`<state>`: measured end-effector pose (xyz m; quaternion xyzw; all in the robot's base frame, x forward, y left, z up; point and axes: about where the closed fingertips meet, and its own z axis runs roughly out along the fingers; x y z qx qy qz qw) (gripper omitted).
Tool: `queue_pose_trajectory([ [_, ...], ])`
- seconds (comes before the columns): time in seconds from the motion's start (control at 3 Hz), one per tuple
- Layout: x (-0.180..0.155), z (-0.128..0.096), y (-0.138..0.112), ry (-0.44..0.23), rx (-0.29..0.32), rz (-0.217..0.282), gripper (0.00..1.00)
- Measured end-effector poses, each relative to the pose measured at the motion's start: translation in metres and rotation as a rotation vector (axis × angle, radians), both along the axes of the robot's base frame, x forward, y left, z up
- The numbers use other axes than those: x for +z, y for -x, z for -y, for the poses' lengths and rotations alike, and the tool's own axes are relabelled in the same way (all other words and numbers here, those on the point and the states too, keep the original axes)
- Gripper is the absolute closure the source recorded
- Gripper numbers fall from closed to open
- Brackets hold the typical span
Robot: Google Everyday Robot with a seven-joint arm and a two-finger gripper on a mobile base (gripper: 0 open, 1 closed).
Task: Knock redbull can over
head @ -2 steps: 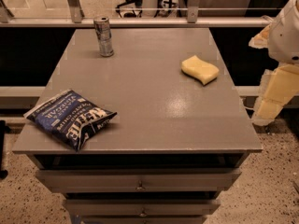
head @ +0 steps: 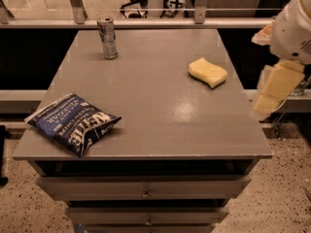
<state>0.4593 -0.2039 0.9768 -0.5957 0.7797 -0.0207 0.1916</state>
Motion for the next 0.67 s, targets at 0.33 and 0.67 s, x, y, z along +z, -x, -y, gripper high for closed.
queue_pose_trajectory([
  [0.33,-0.005,-0.04,-0.059,-0.133,-0.009,0.05,0.0],
  [0.67,-0.01,-0.093,-0.119,-0.27,-0.026,0.085,0.0],
])
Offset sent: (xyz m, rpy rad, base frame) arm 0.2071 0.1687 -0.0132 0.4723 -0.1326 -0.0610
